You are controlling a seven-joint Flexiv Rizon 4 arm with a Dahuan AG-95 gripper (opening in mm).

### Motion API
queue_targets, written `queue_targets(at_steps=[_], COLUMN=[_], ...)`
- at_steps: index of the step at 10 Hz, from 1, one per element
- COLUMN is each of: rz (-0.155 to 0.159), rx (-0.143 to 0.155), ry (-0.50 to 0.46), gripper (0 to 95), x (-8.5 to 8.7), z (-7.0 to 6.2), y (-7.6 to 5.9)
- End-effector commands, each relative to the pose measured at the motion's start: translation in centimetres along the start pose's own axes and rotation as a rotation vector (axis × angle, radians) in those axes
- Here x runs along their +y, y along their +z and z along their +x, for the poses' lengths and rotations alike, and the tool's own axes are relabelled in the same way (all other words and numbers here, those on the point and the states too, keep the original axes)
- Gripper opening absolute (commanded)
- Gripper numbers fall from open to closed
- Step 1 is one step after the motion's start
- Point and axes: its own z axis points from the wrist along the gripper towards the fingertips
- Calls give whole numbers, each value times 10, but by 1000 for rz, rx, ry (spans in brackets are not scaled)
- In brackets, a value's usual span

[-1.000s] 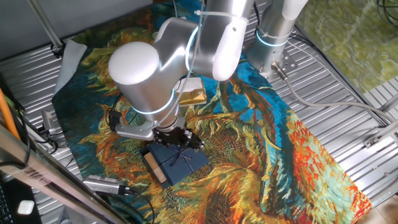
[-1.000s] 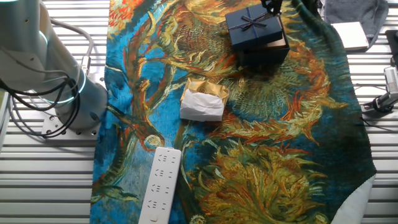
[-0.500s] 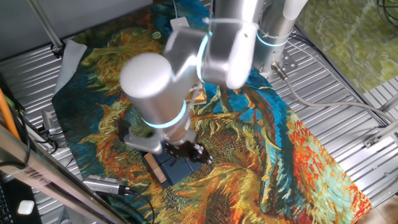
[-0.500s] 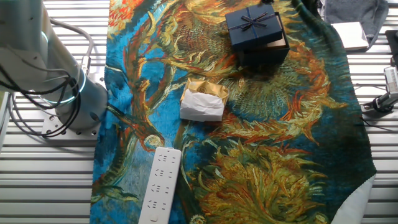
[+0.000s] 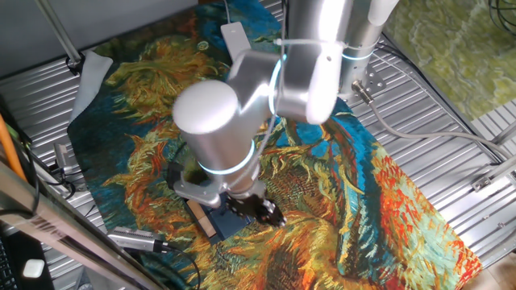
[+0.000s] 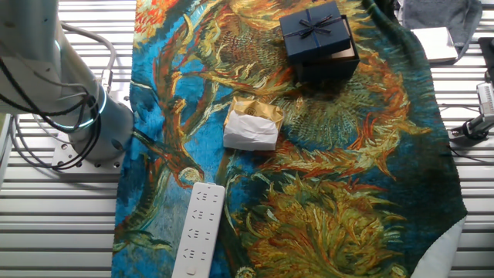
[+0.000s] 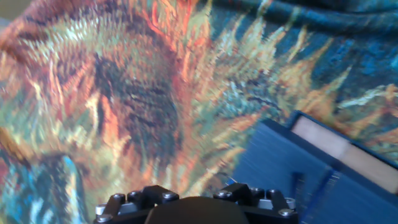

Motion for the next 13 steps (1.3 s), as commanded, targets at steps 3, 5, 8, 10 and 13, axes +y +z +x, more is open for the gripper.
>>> queue_targets(at_steps=[3,5,8,10,13], rz=[2,7,14,19,23], rx=[-26,-27,-21,-18,-14], ry=[32,47,40,37,26], gripper=[760,570,570,570,570], x=[20,30,33,33,33], z=[-5,-3,0,0,0], y=[19,29,34,34,34])
